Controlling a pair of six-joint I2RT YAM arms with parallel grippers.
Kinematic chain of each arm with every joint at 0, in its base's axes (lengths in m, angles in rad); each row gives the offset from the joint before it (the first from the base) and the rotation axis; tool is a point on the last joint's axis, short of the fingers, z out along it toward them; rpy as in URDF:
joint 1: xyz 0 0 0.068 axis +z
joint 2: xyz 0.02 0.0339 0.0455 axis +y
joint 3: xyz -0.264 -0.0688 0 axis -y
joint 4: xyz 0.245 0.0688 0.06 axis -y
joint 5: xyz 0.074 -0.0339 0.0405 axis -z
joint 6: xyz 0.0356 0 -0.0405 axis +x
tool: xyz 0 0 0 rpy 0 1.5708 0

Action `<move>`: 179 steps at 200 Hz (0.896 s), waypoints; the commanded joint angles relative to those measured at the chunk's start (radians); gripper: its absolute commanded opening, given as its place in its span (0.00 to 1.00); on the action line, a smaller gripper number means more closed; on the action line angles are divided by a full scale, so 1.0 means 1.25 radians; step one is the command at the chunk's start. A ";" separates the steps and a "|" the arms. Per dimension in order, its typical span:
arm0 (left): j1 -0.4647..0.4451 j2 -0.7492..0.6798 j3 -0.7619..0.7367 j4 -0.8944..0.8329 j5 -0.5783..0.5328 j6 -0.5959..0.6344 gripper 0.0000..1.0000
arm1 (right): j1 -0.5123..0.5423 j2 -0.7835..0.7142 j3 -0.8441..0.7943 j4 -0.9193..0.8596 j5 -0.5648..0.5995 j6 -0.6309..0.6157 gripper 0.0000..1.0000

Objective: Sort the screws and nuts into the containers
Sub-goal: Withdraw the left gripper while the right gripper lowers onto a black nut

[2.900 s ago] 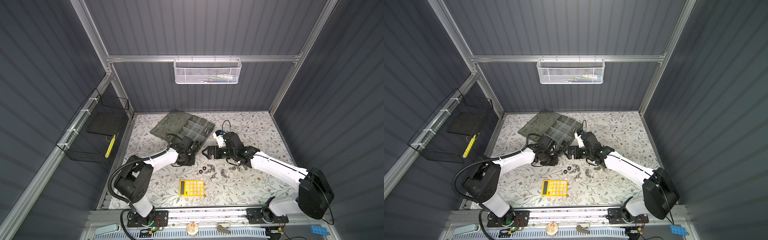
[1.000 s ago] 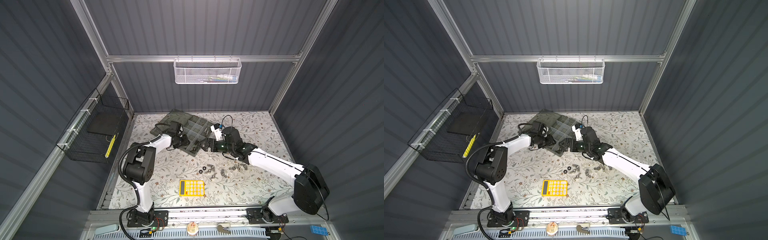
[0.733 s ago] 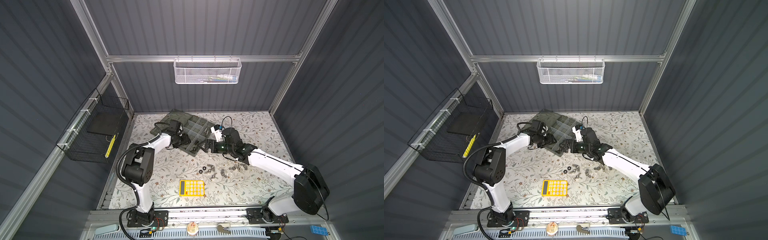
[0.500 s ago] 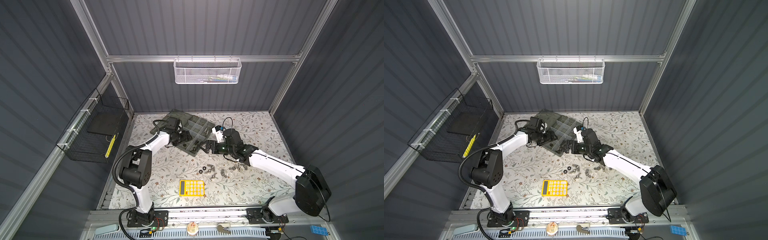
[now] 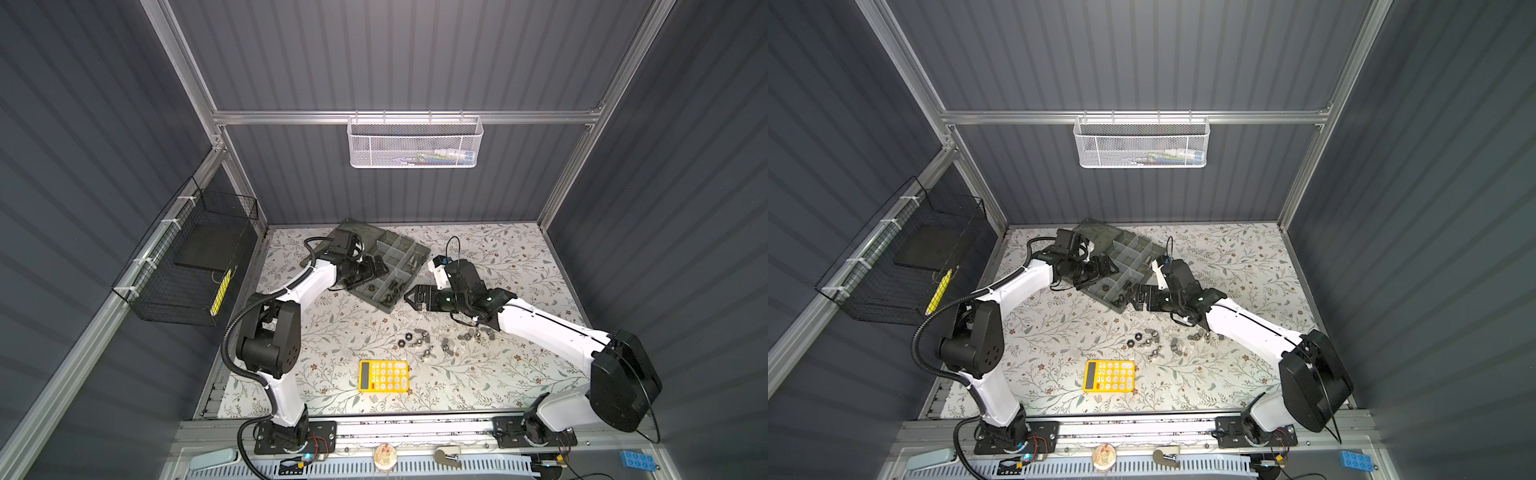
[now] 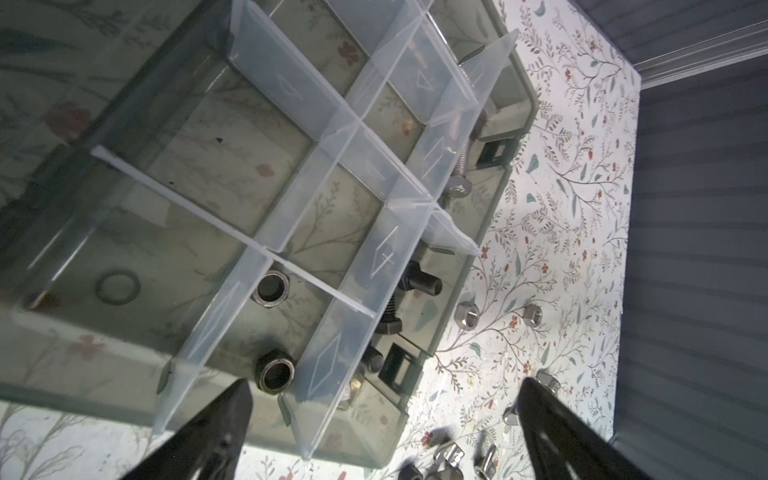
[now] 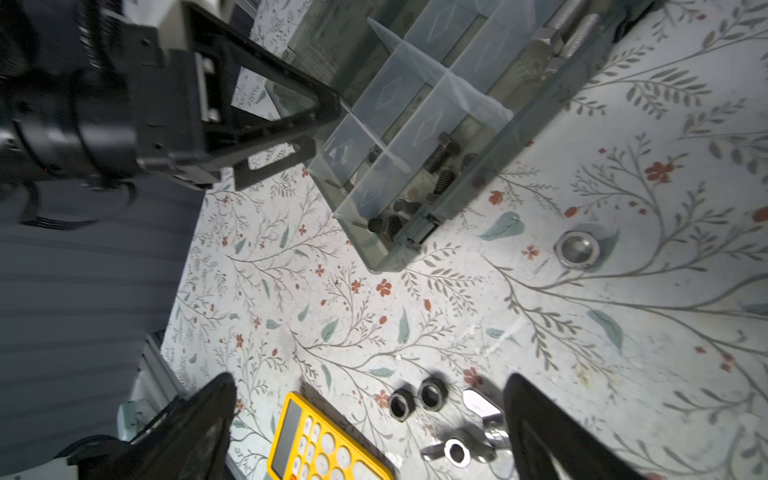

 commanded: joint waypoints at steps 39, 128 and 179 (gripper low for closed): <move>0.005 -0.211 -0.175 0.047 0.150 -0.097 1.00 | 0.040 0.069 0.069 -0.238 0.117 -0.127 0.97; 0.005 -0.373 -0.524 0.253 0.241 -0.257 1.00 | 0.151 0.200 0.116 -0.275 0.156 -0.102 0.63; 0.005 -0.401 -0.578 0.270 0.237 -0.262 1.00 | 0.158 0.284 0.148 -0.265 0.134 -0.071 0.51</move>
